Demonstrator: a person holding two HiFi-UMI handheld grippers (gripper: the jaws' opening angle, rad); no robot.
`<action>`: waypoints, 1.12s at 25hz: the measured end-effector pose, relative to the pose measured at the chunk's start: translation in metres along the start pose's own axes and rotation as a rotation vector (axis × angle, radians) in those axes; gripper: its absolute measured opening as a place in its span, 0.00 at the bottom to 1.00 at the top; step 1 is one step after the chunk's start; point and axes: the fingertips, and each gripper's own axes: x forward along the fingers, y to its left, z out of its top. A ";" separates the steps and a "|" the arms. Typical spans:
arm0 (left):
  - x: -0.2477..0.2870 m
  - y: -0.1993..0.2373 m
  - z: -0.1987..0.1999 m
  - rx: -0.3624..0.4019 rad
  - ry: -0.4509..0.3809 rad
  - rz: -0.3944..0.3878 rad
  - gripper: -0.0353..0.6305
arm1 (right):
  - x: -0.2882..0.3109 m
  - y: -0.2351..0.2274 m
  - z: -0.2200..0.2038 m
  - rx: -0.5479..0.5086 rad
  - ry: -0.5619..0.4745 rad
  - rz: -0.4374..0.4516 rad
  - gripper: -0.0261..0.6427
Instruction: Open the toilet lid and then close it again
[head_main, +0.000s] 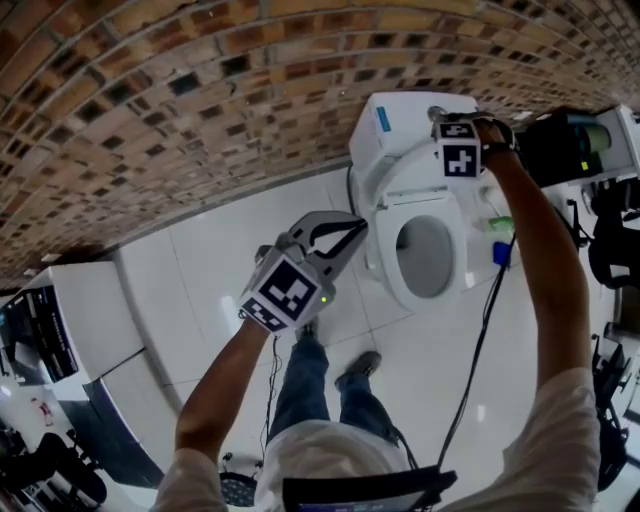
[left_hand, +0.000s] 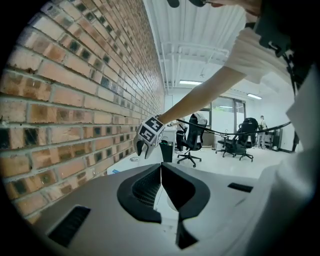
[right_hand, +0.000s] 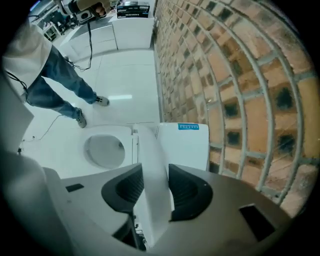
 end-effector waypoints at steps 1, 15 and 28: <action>0.001 -0.001 0.000 0.003 0.001 -0.002 0.05 | -0.001 0.001 0.000 -0.019 0.009 0.003 0.25; 0.031 -0.061 0.009 0.042 -0.011 -0.096 0.05 | -0.042 0.169 0.020 0.079 -0.123 -0.491 0.23; 0.076 -0.156 -0.075 0.021 -0.024 -0.128 0.05 | 0.094 0.414 0.052 0.321 -0.103 -0.649 0.35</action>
